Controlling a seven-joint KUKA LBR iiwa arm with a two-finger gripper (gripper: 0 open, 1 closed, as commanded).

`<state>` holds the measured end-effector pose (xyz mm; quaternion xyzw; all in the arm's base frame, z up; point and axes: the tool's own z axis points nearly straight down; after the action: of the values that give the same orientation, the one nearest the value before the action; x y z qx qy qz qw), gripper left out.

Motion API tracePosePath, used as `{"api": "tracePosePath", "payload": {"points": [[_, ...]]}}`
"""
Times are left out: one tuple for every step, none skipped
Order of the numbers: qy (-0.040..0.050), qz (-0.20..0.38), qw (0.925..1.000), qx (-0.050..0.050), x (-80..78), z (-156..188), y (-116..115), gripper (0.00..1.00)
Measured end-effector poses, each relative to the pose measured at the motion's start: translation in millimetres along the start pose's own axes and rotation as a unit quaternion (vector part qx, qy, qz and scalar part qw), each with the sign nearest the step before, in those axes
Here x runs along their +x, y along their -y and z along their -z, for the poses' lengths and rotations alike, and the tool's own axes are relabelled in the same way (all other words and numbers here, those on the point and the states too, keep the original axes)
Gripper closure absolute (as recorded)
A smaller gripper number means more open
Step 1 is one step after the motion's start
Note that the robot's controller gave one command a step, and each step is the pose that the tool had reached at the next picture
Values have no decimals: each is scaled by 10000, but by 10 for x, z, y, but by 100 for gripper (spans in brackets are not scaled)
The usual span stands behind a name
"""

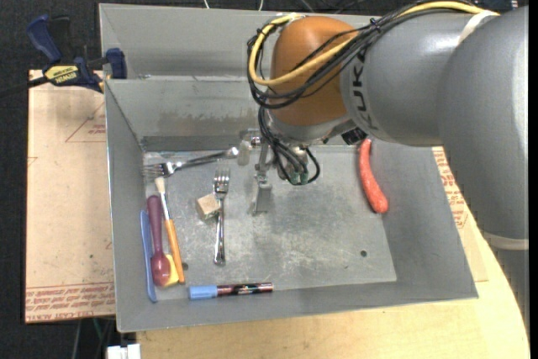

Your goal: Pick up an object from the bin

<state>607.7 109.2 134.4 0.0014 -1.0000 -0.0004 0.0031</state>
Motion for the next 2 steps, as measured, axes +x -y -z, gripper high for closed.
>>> {"api": "tracePosePath", "payload": {"points": [[37, -15, 10000, -3, -21, 46, 7, 0], [19, 2416, 9704, -9, 4, -659, -494, 0]]}}
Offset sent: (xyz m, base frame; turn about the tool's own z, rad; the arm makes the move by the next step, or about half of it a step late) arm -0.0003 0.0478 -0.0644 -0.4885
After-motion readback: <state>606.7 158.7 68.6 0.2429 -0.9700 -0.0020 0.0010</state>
